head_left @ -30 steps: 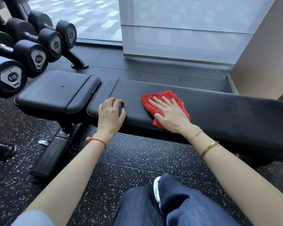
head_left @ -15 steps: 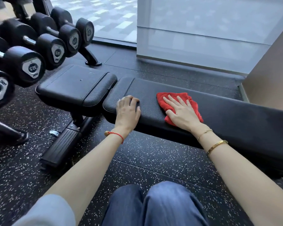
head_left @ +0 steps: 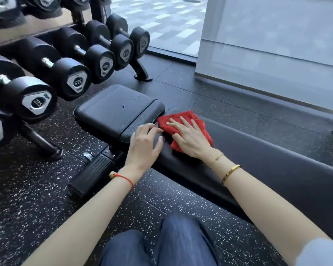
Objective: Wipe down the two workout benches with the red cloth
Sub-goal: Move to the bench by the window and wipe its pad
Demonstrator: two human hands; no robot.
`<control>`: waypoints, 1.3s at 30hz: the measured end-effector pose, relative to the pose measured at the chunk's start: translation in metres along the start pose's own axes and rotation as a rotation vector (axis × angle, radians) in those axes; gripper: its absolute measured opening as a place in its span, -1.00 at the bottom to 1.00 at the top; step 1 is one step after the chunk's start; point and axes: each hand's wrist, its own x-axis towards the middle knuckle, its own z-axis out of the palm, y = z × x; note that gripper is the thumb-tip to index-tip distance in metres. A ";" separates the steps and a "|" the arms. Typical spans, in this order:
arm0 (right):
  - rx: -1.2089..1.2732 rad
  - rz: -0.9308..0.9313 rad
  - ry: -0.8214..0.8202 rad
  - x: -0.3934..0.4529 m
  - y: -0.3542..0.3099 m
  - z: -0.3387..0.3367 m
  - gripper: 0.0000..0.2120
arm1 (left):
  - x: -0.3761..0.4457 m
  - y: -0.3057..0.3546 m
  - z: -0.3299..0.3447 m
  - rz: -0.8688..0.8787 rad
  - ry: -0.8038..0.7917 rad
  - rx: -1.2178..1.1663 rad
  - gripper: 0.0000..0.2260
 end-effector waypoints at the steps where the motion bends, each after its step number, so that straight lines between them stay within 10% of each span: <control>1: 0.002 -0.054 -0.005 -0.001 0.000 0.001 -0.54 | 0.006 -0.007 -0.010 -0.008 0.015 0.034 -0.79; 12: 0.012 0.187 0.087 0.081 -0.011 0.009 -0.53 | 0.046 -0.090 -0.057 -0.073 0.062 0.243 -0.75; 21: -0.069 -0.291 -0.052 0.099 -0.014 0.021 -0.54 | 0.085 -0.154 -0.027 -0.212 0.121 0.245 -0.77; 31: 0.044 0.023 -0.015 0.189 -0.040 0.030 -0.54 | 0.090 -0.162 -0.017 -0.336 0.254 0.071 -0.74; 39: -0.033 -0.220 -0.031 0.142 -0.037 0.035 -0.53 | 0.090 -0.165 -0.014 -0.331 0.283 0.057 -0.74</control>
